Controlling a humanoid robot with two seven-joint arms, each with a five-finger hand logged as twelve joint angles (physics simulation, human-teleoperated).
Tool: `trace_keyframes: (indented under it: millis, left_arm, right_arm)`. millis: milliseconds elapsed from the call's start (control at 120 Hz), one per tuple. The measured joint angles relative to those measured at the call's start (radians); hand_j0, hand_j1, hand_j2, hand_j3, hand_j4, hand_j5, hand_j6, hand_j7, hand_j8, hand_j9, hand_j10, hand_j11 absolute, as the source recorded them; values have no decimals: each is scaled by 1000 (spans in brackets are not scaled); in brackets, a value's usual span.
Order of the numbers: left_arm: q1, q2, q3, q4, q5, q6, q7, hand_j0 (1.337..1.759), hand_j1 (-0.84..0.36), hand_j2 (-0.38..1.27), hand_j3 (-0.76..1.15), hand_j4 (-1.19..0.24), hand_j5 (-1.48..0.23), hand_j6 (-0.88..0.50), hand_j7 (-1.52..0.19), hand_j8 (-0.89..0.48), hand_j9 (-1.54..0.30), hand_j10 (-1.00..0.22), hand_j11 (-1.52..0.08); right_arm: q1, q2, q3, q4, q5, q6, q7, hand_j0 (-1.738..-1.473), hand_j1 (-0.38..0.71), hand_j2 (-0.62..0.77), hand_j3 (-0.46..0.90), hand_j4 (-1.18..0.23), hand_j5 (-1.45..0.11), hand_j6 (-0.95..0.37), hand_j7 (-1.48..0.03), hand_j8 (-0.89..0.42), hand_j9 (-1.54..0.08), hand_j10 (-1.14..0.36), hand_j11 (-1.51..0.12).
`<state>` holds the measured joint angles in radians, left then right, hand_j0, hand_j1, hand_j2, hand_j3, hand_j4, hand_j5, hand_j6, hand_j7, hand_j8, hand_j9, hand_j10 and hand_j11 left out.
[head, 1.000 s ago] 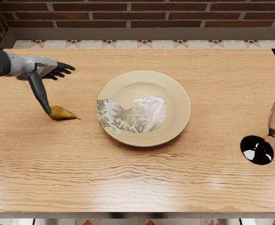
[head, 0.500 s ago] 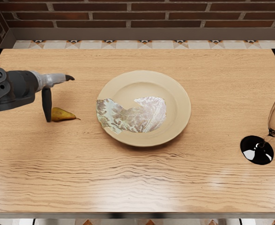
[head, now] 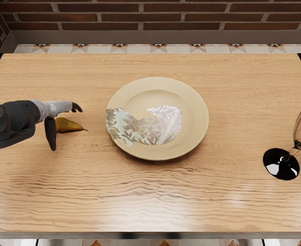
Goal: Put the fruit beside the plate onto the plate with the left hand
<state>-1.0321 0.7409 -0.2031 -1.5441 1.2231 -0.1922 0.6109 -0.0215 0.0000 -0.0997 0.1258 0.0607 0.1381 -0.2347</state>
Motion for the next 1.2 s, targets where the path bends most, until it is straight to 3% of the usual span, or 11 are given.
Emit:
trace_keyframes:
  millis: [208,492,1200]
  left_arm:
    - [30,-10,12,19,77,148,0,1658,81,49,0,-231,-294,-233,-294,-232,-293,-230,-293]
    - [31,-31,60,52,123,216,0,1658,23,59,0,-280,-358,-282,-357,-281,-357,-279,-357]
    - [30,-44,114,60,128,229,0,1658,-135,86,0,-411,-529,-412,-529,-412,-529,-411,-529]
  right_arm:
    - [0,0,0,0,-1,0,0,-1658,-349,0,0,0,0,0,0,0,0,0,0]
    - [0,0,0,0,-1,0,0,-1658,-349,0,0,0,0,0,0,0,0,0,0]
    - [0,0,0,0,1,0,0,-1658,-349,0,0,0,0,0,0,0,0,0,0]
